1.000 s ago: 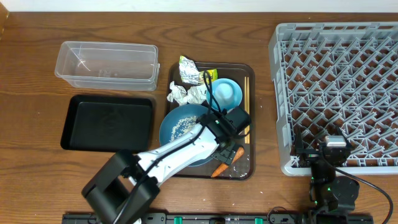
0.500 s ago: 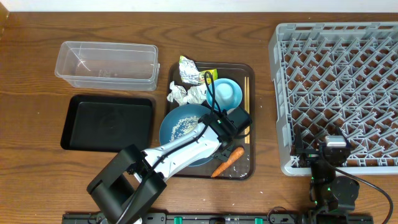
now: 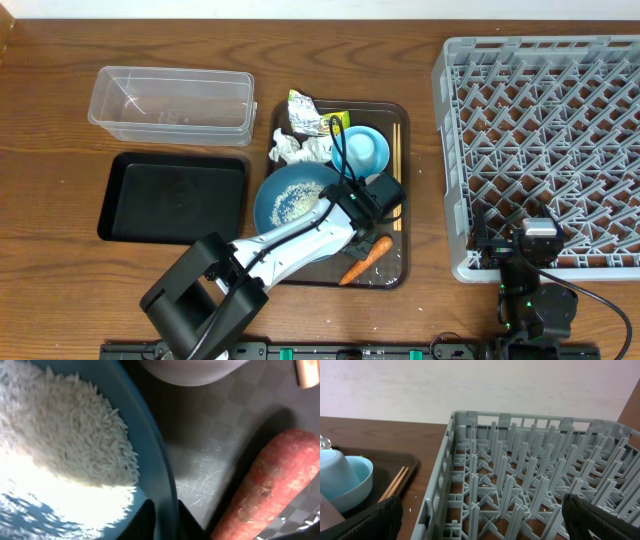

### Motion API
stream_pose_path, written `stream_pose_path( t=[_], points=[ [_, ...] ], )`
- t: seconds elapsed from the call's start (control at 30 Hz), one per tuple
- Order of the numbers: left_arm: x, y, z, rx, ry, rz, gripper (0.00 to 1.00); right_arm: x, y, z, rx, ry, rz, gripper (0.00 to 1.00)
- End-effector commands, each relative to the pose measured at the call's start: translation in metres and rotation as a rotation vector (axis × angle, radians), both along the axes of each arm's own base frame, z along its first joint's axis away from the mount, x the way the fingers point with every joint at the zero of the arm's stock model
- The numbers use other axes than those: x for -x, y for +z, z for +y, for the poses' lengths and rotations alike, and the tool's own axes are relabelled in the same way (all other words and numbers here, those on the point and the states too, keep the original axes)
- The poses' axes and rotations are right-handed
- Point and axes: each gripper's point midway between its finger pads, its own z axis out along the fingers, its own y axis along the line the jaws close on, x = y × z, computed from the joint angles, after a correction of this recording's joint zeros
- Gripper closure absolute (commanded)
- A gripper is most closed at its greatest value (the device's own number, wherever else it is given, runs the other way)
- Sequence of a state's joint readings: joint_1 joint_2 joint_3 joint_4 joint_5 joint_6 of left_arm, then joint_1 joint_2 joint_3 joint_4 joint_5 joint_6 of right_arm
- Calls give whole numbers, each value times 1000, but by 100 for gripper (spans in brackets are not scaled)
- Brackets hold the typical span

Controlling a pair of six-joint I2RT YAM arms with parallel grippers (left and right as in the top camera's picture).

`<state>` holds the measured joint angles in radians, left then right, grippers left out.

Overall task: Sort waste into correct bins and load items into the dishwasher rack
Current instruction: 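Lift the blue plate with the left gripper over the black tray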

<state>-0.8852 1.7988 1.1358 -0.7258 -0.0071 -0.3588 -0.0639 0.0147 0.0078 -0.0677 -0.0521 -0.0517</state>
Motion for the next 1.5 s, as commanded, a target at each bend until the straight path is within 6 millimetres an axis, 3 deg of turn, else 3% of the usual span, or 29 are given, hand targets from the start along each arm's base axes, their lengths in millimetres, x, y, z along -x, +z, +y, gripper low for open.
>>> stream_pose_path(
  t=[0.0,0.27,0.7,0.93,1.37,1.47],
  points=[
    [0,-1,6,-22,25,-4,90,0,0,0,-14,1,-1,1],
    [-5,27,1,37,26,-51,94,0,0,0,-14,1,-1,1],
    [-10,113,-1,241,36,-226,94,0,0,0,-14,1,-1,1],
    [-29,146,29,288,106,-308,94,0,0,0,-13,1,-1,1],
    [-91,155,108,277,392,-390,94,0,0,0,-13,1,-1,1],
    [-103,159,118,321,440,-401,94,0,0,0,-13,1,-1,1]
  ],
)
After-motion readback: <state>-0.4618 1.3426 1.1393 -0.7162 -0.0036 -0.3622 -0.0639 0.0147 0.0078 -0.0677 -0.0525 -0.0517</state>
